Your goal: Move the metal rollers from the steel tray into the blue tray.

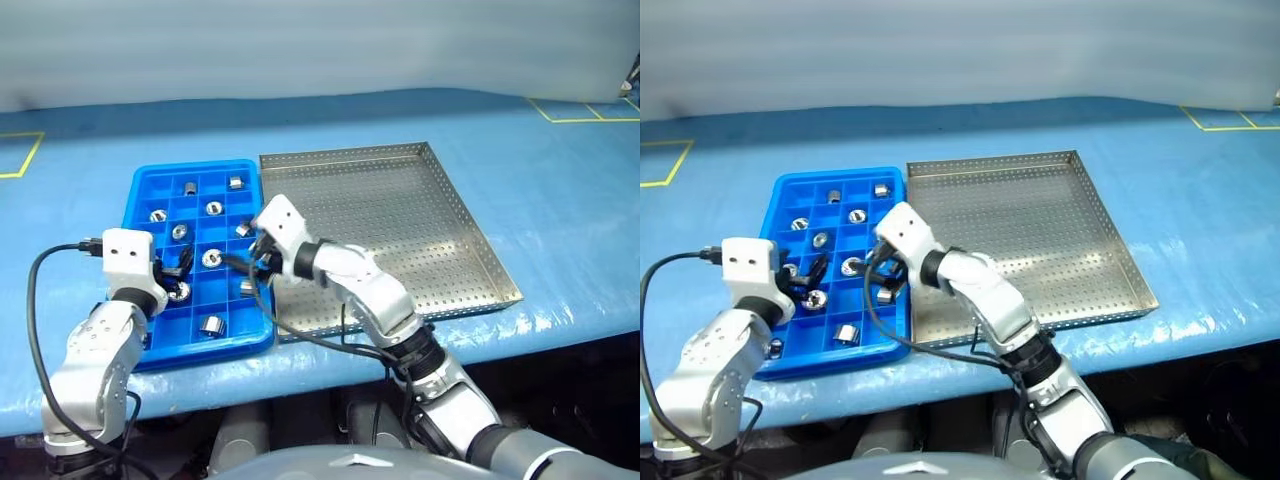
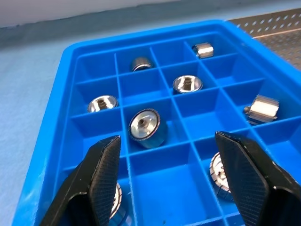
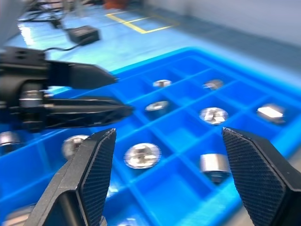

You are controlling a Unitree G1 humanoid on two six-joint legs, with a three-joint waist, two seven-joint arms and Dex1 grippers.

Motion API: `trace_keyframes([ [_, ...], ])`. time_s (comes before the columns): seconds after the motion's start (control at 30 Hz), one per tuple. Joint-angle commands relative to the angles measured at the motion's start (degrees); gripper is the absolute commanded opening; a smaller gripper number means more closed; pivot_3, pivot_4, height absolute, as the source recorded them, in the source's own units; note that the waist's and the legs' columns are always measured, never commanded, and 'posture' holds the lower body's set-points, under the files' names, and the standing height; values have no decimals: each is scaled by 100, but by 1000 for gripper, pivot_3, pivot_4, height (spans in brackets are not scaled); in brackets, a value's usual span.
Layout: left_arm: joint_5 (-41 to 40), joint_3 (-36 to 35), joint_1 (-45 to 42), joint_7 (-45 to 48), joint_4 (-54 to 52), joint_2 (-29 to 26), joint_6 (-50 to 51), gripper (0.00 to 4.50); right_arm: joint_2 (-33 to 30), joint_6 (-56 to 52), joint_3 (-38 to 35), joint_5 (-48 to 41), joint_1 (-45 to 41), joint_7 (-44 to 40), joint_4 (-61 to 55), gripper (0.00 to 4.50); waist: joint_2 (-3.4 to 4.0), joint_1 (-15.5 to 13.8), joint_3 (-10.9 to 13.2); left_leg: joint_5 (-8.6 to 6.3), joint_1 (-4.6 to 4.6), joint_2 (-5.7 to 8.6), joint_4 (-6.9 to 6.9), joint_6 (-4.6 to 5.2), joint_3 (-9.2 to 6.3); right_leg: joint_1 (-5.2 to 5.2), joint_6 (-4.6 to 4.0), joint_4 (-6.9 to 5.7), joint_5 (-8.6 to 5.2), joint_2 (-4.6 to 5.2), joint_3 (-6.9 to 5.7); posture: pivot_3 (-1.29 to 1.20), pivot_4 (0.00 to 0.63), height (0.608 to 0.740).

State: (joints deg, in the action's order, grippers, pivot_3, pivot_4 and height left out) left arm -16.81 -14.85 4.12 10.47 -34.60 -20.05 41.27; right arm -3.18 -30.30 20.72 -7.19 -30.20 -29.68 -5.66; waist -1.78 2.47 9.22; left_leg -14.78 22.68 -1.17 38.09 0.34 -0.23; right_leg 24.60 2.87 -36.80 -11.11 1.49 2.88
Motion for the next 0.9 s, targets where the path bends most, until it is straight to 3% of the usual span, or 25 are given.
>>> trace_keyframes([
  [0.03,32,295,-127,371,-51,-41,-728,3478,-801,453,-812,-129,52,-335,-321,3791,0,-32,1,0,1,1,2,1,3,-2,-17,3,-10,3,0,-55,150,740],
  [0.33,-14,964,-134,898,347,33,-1285,3478,-1944,275,-1701,-413,502,-696,72,3791,2,157,1,-1,-6,-1,-13,4,10,0,-13,-5,-8,-21,5,-86,150,740],
  [0.9,-28,958,79,1051,173,-94,-1246,3478,-2120,311,-1422,-665,630,-1305,0,3791,7,203,4,-2,-9,-2,8,5,28,-3,-9,-3,-11,-27,32,-86,150,740],
])
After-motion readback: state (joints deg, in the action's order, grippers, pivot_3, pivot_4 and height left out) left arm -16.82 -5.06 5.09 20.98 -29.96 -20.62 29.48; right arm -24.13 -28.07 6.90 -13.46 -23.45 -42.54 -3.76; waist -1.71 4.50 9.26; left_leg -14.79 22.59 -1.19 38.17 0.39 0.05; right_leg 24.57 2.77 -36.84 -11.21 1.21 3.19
